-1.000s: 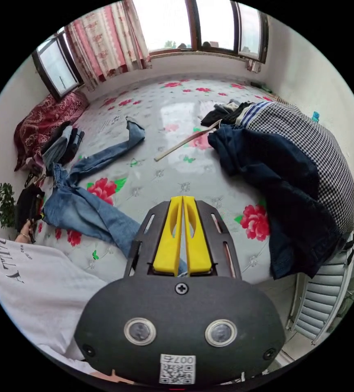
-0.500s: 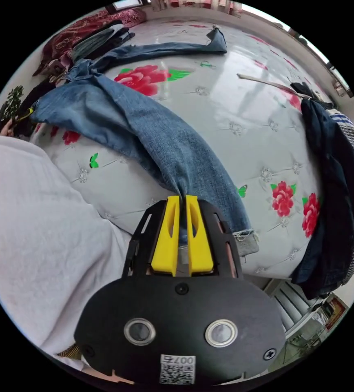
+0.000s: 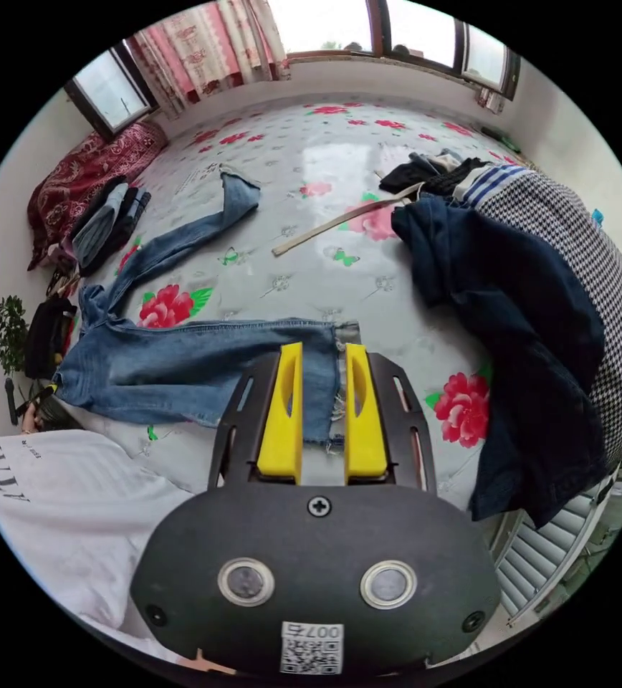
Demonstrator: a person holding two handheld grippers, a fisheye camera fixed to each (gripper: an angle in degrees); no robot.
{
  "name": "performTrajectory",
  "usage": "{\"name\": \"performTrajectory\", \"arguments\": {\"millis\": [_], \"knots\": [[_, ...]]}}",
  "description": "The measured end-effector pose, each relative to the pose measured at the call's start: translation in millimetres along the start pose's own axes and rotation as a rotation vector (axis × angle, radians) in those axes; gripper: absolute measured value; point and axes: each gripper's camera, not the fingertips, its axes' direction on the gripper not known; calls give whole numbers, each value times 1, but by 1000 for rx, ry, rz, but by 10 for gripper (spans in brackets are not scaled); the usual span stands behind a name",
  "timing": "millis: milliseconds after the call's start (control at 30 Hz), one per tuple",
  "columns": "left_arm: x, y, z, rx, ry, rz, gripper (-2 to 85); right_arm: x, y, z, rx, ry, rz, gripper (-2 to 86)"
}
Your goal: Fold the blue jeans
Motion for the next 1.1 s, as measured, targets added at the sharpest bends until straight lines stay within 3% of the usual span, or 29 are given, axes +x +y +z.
{"name": "performTrajectory", "arguments": {"millis": [100,233,400,500,667,867,1000,1100], "knots": [[-4,2,4,-11,-8,-5,-3,14,47,39,-66,-41,79,61],[-10,-3,8,-22,-6,-22,-3,37,93,84,-144,57,178,60],[-16,-20,11,-53,-27,3,-4,58,84,123,-212,11,210,31],[-23,-22,-7,-46,-20,48,-4,57,69,110,-211,38,131,9],[-33,21,-27,-52,-14,113,0,59,85,14,-44,118,-4,1],[-45,107,59,-245,29,13,42,70,141,68,-275,226,116,14],[-78,104,39,-176,38,-47,59,34,115,55,-125,253,41,27],[-98,71,19,-104,-8,-56,62,0,57,37,36,143,-39,36]]}}
